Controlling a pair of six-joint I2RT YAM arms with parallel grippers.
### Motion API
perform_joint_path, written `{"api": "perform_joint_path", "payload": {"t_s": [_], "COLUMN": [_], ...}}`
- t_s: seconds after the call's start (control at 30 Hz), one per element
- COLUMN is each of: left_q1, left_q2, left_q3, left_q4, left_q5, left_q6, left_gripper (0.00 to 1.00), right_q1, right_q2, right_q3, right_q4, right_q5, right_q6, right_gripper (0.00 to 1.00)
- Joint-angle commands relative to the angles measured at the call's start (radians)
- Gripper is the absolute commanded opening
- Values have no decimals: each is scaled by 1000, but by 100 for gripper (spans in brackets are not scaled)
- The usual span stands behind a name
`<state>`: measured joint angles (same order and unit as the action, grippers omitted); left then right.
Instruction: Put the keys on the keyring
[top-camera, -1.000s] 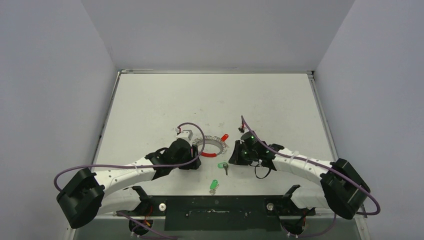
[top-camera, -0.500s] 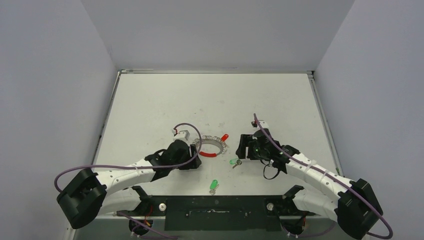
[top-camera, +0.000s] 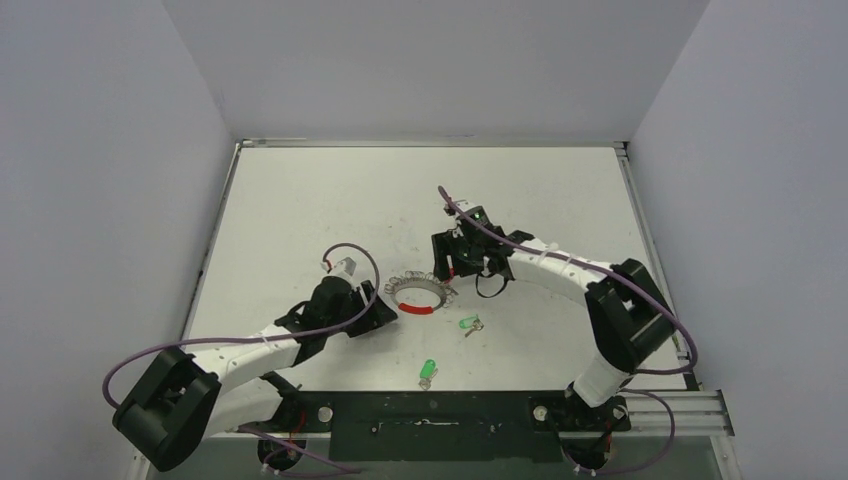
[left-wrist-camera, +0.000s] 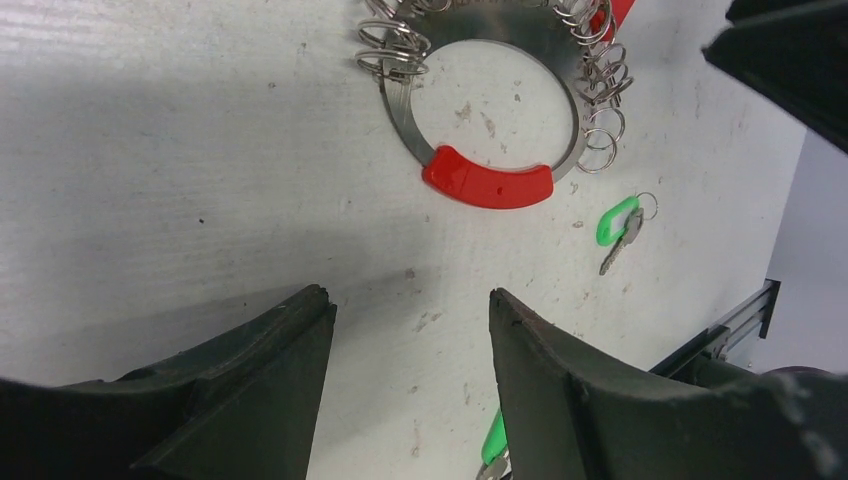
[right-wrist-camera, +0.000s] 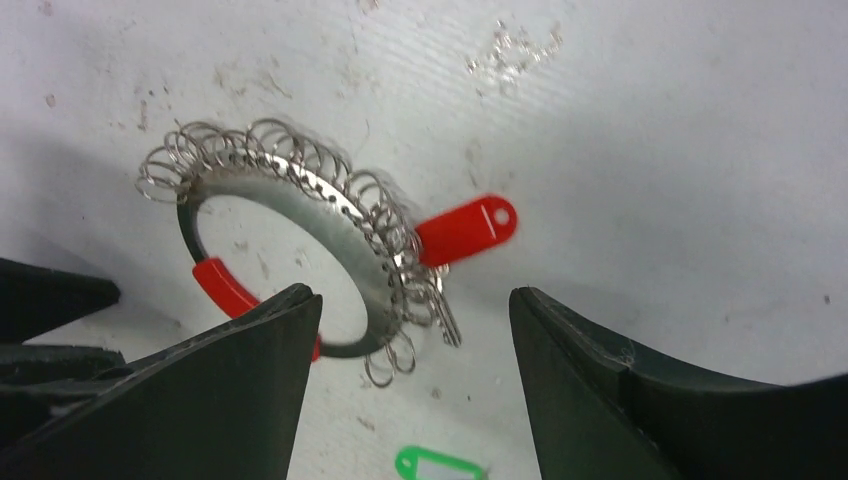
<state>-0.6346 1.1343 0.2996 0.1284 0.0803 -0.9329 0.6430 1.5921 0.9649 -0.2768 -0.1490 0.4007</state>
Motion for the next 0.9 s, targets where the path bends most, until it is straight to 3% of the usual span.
{"api": "perform_joint_path", "payload": {"t_s": [0.0,0.13,0.23,0.43,0.63,0.87], "left_q1": [19,29,37,52,60,61], "left_q2": [-70,-125,-155,-185,-160,-134], "left_q3": [-37,-59,-71,-40,23,48], "left_q4": [4,-46,-80,-203,-312,-360], "left_q5": [28,18,13,-33,-64,-60], "left_q6": [-28,-32,-41,-35,20,45], "left_gripper": [57,57,56,54,54,54], "right_q1": [6,3,7,53,131,127], "right_q2": [144,264,316,246,138,48], "right_q3": [154,222,229,51,-131,-98], "right_q4": [10,9,11,138,398,241], "right_q5": [-61,-141,-233,-386,-453,-317], "right_q6": [-92,-114,-93,74,282,188], "right_gripper": [70,68,58,44,47,52]}}
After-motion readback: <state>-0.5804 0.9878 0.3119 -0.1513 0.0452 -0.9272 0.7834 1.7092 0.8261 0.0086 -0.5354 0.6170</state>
